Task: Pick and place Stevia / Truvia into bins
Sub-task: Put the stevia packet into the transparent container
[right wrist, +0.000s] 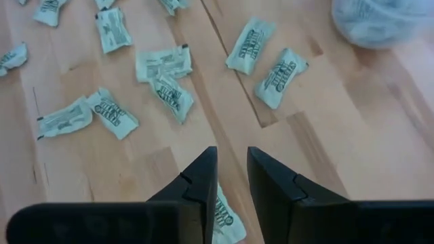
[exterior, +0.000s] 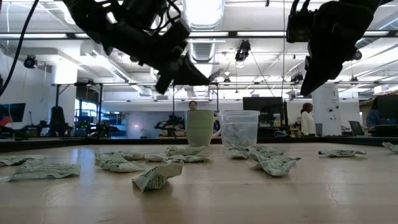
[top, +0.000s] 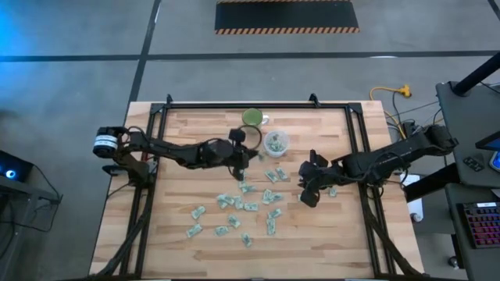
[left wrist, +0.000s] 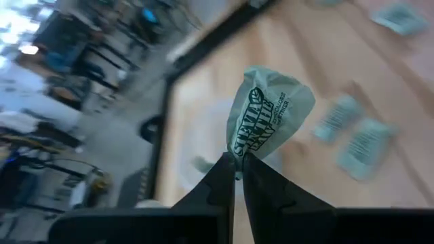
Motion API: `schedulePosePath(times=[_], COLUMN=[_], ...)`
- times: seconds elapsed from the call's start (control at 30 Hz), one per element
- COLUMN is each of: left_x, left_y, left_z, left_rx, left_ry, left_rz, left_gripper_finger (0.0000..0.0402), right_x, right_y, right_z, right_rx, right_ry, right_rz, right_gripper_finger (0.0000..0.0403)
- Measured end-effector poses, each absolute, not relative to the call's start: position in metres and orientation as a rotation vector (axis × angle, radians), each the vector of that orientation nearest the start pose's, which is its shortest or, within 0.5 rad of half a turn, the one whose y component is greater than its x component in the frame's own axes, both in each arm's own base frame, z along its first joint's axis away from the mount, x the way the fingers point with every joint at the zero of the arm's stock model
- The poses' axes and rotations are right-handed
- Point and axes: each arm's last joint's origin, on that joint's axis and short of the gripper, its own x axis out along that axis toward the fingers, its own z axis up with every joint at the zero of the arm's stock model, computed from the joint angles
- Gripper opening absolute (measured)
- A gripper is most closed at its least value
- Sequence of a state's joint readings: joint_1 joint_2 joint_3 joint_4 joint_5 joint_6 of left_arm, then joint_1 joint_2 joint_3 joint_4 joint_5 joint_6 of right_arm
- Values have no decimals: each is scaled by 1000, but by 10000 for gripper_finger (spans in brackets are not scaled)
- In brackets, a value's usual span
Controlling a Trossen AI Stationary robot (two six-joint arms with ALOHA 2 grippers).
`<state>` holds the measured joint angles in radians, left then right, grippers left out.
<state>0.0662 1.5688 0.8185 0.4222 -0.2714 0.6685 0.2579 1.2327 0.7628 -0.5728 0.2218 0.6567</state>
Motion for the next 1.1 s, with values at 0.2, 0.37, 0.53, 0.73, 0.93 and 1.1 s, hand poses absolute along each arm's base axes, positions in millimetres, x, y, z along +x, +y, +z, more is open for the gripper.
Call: schedulePosePath(times=[0.2,0.37,0.53,0.73,0.93,1.1], left_x=[329,334,354,383,397,398], left_y=[52,65,81,100,112,117], left_z=[223,225,214,188,181,180], left_rx=[665,651,648,639,624,617], left_ry=[346,247,252,346,399,514], left_rz=[296,266,295,296,305,272], left_gripper_finger=[8,8,8,8,8,25], right_x=[222,222,222,222,220,219], right_y=[53,53,53,53,53,52], right_z=[209,209,210,210,213,216], right_rx=[390,386,340,282,228,185], right_ry=[1000,999,998,1003,999,989], right_rz=[-279,-276,-249,-217,-183,-154], right_gripper_finger=[69,75,77,69,63,63])
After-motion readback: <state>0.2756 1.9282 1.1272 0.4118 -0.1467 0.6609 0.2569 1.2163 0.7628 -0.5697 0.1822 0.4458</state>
